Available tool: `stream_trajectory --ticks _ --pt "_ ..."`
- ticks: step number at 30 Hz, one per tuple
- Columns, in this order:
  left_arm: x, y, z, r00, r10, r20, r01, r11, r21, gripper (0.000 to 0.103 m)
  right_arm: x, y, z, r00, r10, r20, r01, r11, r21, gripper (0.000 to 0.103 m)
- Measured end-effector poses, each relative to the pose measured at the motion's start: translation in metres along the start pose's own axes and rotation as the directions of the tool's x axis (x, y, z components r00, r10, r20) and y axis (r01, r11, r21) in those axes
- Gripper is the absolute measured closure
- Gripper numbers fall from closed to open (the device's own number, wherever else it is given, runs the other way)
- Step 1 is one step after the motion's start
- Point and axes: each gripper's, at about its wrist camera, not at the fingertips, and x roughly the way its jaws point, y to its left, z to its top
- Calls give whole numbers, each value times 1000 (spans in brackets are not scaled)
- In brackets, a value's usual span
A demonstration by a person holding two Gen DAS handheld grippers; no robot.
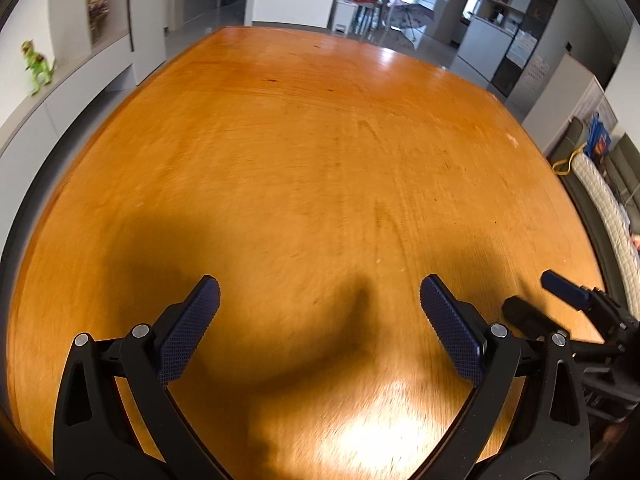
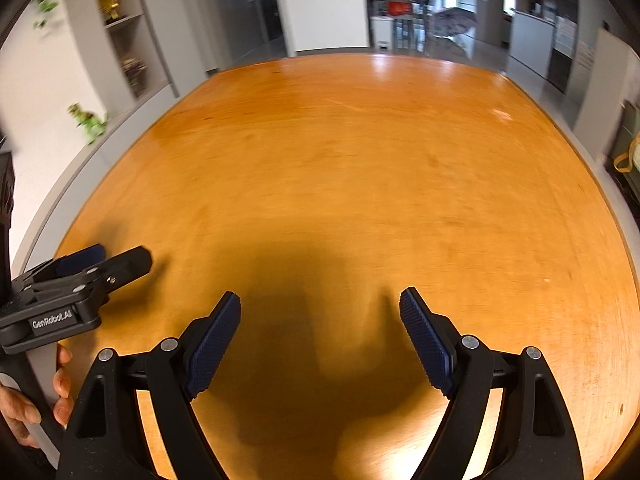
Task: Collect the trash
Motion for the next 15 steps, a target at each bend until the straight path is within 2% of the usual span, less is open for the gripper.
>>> stream_trajectory --ticks 3,8,12,15 --pt "13 -9 3 1000 -2 -13 2 1000 25 6 3 -22 0 999 -33 0 33 999 36 21" --pt "21 -22 6 1000 21 13 -22 996 84 6 7 -51 3 996 -91 17 89 994 66 20" --pt "23 -28 8 1000 24 16 -25 995 102 6 12 -58 8 992 -121 31 120 991 57 18" --pt "25 -29 11 999 37 14 -39 994 100 6 13 -61 10 993 -114 32 112 992 64 17"
